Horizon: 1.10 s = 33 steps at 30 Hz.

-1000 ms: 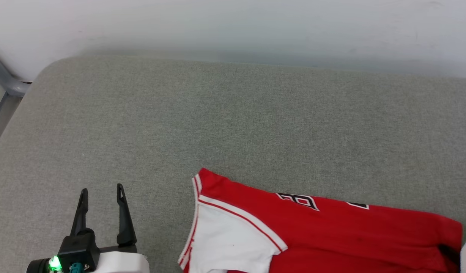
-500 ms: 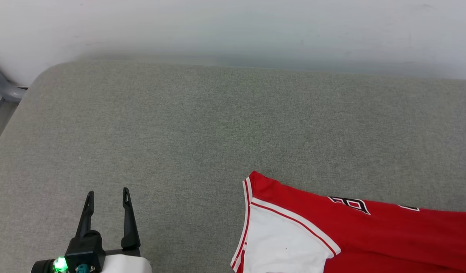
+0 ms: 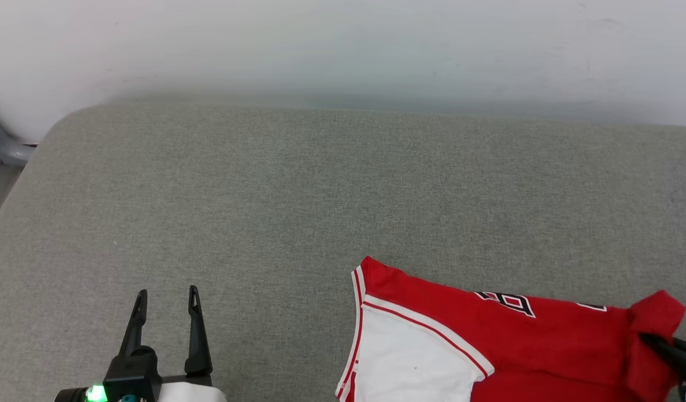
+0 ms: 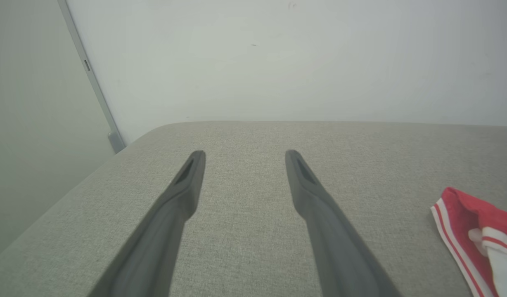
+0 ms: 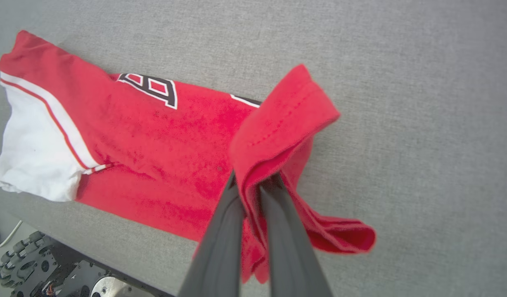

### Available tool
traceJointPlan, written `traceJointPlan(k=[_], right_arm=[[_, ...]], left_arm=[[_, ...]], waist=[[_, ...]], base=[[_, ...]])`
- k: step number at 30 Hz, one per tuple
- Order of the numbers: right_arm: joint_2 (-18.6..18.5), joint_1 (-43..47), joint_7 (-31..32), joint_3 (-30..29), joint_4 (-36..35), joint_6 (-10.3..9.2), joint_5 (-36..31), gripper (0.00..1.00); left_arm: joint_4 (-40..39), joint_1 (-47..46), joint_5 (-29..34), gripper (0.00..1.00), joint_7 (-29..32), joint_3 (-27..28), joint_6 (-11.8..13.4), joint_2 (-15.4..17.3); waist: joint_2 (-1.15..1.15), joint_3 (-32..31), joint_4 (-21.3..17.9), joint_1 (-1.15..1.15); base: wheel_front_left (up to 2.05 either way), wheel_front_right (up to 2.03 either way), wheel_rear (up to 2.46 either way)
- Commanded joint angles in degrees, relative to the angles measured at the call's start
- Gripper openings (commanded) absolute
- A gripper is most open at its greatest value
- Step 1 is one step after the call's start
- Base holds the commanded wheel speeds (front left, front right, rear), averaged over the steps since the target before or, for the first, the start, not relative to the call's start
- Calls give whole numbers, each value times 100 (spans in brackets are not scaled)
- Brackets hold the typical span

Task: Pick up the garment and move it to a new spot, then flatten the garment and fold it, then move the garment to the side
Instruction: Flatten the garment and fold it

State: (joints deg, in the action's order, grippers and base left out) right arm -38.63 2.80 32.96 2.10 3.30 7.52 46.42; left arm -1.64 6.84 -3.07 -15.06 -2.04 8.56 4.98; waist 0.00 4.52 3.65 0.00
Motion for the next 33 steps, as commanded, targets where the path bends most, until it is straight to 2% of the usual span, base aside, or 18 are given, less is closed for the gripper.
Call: traceJointPlan(k=[1,2,6,9,14,24,33], right_arm=[[127,101,135,36,-336,-6,-58,0],[127,101,135,36,-336,-6,-58,0],[409,-48,443,332,-1089,-6,-244,0],[497,-197,520,522,-1274,-6,-370,0],[643,-602,630,1164,-1461,-7,-521,0],[1017,-1825,469,2529,-1084,-6,-616,0],[1403,-2880,189,3665,-227,-6,-841,0]], left_arm=[[15,62,47,100,-14,-2,-31,-15],[15,62,47,100,-14,-2,-31,-15],[6,26,68,100,-14,-4,-65,-44],[0,-6,62,100,-14,6,-66,-58],[25,-96,94,100,-14,-29,-88,-85],[76,-227,121,100,-14,-109,-120,-120],[106,-316,124,100,-14,-173,-111,-155]], waist=[[0,-6,10,0],[0,-6,10,0],[0,26,52,0],[0,50,77,0],[0,111,178,0],[0,225,394,0],[0,351,525,0]], base=[[0,0,0],[0,0,0],[0,0,0],[0,0,0],[0,0,0],[0,0,0],[0,0,0]])
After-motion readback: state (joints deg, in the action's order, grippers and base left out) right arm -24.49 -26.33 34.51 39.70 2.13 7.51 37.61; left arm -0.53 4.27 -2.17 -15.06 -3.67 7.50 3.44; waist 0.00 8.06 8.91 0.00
